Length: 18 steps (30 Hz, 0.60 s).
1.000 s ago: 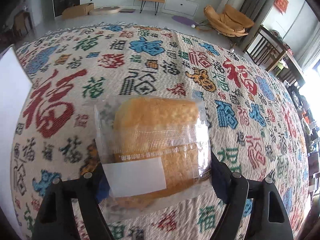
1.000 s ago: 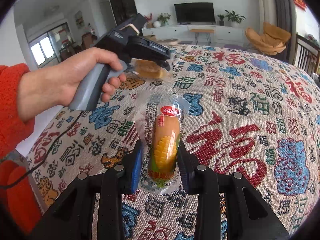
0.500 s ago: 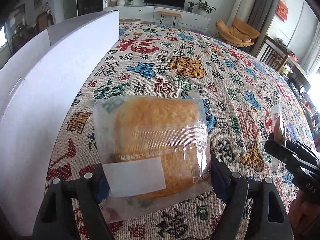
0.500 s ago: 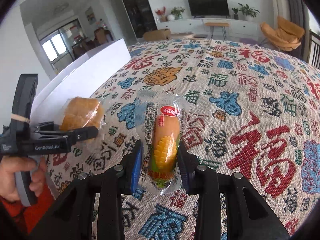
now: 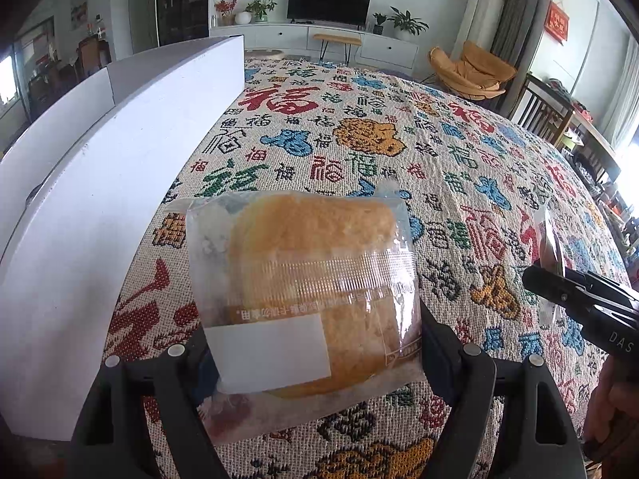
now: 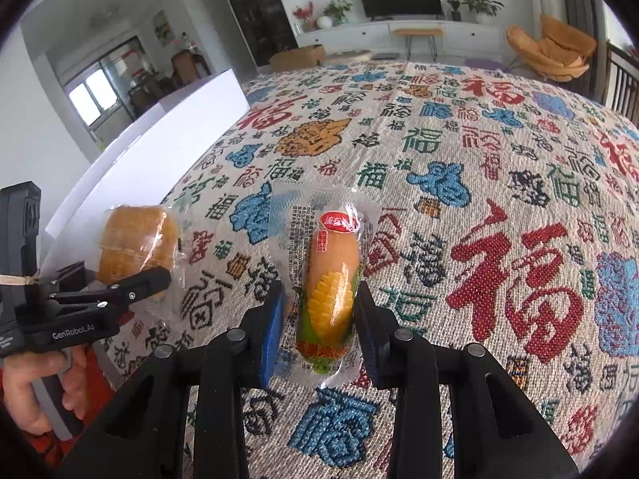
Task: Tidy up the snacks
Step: 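Carry the bread loaf and corn snack over the white box and open both tools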
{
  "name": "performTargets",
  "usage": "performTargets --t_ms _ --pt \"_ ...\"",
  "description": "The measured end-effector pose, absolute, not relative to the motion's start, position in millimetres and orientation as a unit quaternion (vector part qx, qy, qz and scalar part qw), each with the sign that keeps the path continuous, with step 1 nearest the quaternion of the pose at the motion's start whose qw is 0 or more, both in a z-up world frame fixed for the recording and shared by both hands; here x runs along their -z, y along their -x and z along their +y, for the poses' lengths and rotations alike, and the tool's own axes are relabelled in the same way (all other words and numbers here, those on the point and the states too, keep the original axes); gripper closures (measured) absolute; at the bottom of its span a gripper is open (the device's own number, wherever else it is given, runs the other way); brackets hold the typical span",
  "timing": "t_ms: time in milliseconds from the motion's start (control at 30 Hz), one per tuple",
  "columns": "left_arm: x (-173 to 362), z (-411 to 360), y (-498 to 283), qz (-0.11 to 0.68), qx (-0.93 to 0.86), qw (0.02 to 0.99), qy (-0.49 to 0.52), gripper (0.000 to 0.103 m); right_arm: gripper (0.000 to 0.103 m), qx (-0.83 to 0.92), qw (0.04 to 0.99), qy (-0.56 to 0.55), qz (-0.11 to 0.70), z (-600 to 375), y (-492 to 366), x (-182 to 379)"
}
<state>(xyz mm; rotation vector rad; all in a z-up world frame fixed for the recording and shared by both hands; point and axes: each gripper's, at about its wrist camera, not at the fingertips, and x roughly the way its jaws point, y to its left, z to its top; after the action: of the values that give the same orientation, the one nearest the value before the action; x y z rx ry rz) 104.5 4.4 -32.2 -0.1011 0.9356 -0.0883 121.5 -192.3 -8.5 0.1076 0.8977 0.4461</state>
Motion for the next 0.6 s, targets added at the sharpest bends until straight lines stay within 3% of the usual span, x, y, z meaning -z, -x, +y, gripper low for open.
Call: performTargets --t_ms 400,600 --pt "13.6 24.2 -91.6 0.441 0.062 0.89 0.101 0.023 0.067 -0.229 0.868 -0.026 0.44 -168.7 -109.2 9.2" --pt "-45.9 72.6 -74.7 0.395 0.079 0.901 0.158 0.023 0.067 -0.272 0.862 0.014 0.427 -129.7 -119.7 -17.4"
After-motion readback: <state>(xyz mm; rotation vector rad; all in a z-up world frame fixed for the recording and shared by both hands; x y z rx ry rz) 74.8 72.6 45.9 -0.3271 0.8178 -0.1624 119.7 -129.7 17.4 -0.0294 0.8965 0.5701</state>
